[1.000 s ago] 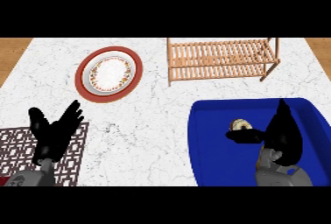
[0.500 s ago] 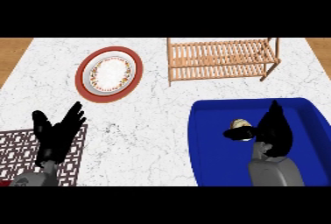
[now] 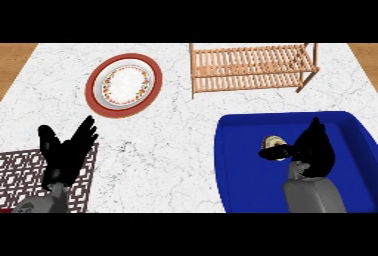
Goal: Pick the cupcake from the tray and place it in the tiered shelf
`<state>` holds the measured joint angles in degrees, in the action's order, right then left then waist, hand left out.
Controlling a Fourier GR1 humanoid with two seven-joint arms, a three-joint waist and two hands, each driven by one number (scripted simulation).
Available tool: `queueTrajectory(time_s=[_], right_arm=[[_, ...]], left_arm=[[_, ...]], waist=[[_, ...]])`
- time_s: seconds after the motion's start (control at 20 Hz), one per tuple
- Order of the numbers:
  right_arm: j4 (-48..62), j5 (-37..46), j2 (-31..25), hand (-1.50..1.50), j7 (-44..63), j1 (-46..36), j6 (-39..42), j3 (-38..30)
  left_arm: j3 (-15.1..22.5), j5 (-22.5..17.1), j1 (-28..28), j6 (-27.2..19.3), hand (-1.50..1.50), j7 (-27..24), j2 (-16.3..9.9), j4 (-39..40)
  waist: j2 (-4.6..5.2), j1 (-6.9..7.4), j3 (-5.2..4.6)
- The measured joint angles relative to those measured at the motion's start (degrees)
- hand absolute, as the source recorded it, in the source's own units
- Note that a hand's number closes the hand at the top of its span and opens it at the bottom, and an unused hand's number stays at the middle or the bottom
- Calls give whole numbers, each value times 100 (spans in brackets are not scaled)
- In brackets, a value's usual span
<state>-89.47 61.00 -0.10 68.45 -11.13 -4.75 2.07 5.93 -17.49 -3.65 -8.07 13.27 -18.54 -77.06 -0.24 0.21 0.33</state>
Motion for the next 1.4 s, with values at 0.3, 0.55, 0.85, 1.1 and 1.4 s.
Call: queueTrajectory(time_s=[0.3,0.55,0.85,1.1,1.4], right_arm=[[496,13,-4,-150,-166,-126,-324,-24],[841,-172,2,150,-378,-190,-563,-62],[1310,-645,-42,150,-731,-399,-322,87],[1420,-720,-51,150,-819,-523,-565,377],[1369,-958,-8,150,-1452,-811,-387,1290]], left_arm=[[-105,13,14,104,0,72,-17,-32],[-124,92,26,103,0,191,52,-143],[-287,117,-29,312,0,102,58,45],[-376,235,33,378,0,62,153,-10],[-349,373,-50,338,0,-5,288,56]], waist=[[10,12,-11],[5,10,-21],[-36,-4,-52],[-27,-11,-41],[2,88,-4]])
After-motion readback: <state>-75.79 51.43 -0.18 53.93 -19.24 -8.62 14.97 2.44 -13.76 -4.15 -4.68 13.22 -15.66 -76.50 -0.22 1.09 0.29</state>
